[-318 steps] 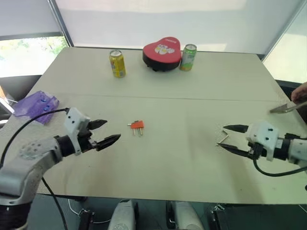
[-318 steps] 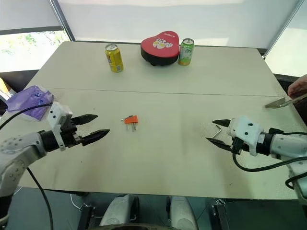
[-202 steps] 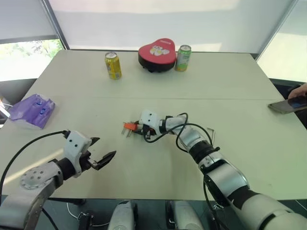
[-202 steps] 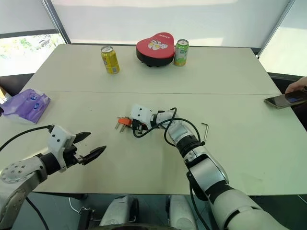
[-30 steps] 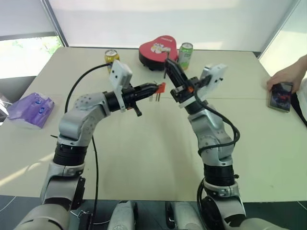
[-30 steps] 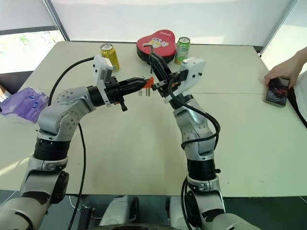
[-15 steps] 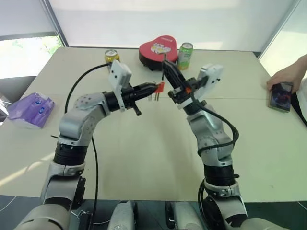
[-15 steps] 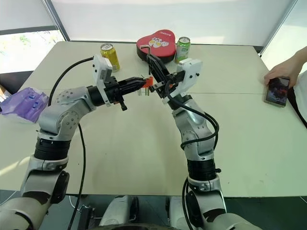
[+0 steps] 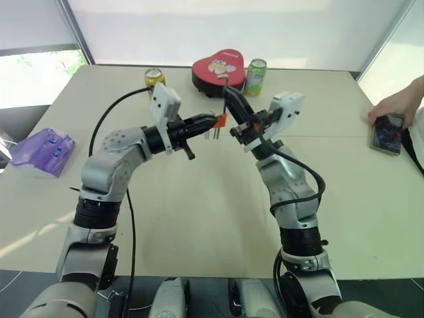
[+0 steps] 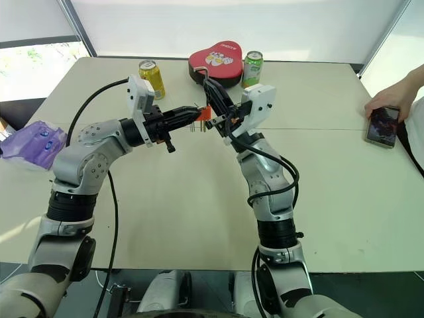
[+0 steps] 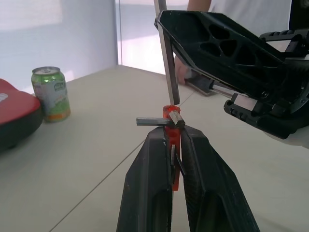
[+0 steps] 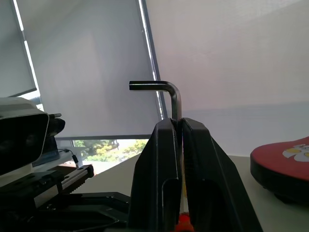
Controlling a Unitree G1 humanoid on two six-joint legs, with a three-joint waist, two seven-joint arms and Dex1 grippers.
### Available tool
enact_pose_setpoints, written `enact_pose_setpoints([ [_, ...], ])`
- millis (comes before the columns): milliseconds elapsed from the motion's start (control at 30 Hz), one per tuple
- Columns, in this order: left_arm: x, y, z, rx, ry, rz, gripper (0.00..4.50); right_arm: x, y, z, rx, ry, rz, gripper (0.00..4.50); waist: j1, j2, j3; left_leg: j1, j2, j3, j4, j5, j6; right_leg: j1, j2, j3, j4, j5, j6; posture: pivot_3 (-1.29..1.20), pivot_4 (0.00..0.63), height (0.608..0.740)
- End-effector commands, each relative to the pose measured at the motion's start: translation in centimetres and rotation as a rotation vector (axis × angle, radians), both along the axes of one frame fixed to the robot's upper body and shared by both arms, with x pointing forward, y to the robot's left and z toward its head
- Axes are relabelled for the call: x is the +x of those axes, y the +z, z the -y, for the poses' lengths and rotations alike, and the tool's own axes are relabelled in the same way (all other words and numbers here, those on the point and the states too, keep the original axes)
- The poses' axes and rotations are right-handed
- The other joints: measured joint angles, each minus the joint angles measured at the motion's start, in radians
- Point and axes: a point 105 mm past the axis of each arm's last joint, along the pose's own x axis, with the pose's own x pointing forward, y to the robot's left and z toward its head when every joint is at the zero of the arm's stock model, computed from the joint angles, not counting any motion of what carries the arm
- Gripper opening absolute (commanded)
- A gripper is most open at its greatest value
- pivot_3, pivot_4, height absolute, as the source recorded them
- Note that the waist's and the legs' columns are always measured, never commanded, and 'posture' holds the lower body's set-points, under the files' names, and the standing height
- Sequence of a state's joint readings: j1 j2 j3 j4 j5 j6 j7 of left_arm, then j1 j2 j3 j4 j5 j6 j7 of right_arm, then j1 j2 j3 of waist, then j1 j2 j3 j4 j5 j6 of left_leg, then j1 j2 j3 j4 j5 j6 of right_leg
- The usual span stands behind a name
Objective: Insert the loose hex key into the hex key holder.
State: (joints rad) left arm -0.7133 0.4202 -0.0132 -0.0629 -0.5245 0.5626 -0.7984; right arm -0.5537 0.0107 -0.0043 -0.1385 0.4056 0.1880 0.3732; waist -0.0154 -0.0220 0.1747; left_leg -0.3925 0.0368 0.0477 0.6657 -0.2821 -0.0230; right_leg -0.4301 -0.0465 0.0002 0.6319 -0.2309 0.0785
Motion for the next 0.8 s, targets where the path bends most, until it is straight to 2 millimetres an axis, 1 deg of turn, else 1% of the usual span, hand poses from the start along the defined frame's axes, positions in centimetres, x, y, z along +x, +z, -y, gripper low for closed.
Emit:
enact_pose_setpoints([
  [33, -0.68, 2.06, -0.07, -0.037, -0.012, 0.069, 0.0, -0.4, 0.57, -0.01, 0.009, 0.001, 0.039, 0.02, 0.0, 0.0, 0.0, 0.0, 0.0, 0.0, 0.0, 0.0, 0.0, 0.0, 0.0, 0.0, 0.0, 0.0, 0.0, 0.0, 0.15, 0.74],
  [267, -0.7, 2.27, -0.06, -0.046, -0.014, 0.068, 0.0, -0.24, 0.32, 0.0, 0.007, -0.005, 0.035, 0.02, 0.0, 0.0, 0.0, 0.0, 0.0, 0.0, 0.0, 0.0, 0.0, 0.0, 0.0, 0.0, 0.0, 0.0, 0.0, 0.0, 0.15, 0.74],
  [800, -0.61, 2.58, -0.12, -0.076, -0.008, 0.058, 0.0, -0.31, 0.48, 0.12, 0.028, -0.009, 0.034, 0.02, 0.0, 0.0, 0.0, 0.0, 0.0, 0.0, 0.0, 0.0, 0.0, 0.0, 0.0, 0.0, 0.0, 0.0, 0.0, 0.0, 0.15, 0.74],
])
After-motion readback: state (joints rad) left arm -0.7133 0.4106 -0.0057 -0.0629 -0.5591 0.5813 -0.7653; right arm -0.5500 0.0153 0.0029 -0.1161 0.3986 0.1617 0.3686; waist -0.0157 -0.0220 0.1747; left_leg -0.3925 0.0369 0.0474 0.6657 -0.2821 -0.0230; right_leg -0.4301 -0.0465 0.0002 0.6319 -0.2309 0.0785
